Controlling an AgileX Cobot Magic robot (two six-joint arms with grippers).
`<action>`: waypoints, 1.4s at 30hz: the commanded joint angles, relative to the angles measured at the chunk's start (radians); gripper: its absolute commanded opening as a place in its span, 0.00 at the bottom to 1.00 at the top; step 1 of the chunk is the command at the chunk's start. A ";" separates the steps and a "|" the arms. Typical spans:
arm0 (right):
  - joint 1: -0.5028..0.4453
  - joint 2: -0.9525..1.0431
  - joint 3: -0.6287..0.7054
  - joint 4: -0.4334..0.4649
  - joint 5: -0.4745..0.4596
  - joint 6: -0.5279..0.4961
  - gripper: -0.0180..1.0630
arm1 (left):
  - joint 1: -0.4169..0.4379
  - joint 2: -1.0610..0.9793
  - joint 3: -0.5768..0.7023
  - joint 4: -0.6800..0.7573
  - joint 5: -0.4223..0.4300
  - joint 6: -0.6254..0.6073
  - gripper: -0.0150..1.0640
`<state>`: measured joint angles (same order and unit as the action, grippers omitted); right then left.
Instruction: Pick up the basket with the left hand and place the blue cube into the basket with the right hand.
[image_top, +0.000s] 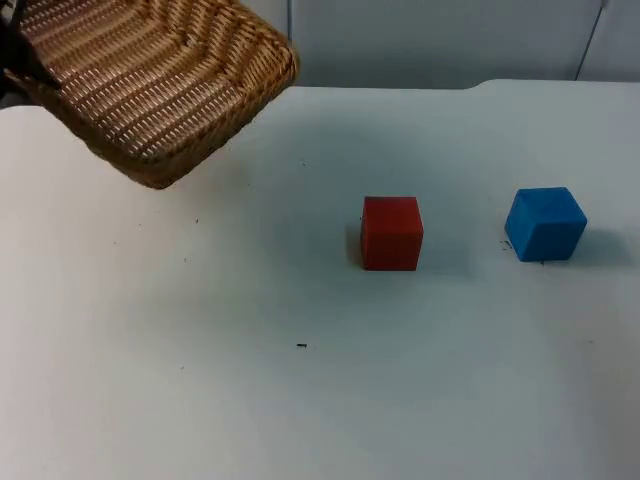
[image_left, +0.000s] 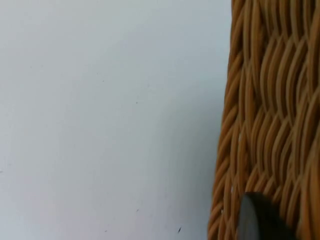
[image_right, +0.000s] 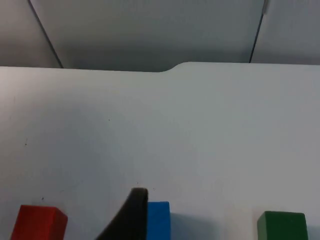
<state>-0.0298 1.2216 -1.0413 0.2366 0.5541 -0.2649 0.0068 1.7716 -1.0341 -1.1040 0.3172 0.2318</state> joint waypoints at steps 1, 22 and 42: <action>0.004 0.003 -0.009 0.004 0.009 -0.008 0.98 | 0.023 -0.031 0.004 0.143 0.113 -0.006 0.01; 0.158 0.152 -0.069 -0.166 0.066 0.154 0.98 | 0.079 -0.065 0.002 0.586 0.476 0.068 0.01; 0.183 0.585 -0.301 -0.257 0.147 0.293 0.95 | 0.079 -0.011 -0.004 0.447 0.518 0.129 0.01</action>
<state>0.1507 1.8016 -1.3319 -0.0125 0.7005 0.0162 0.0832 1.7642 -1.0324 -0.6225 0.8245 0.3578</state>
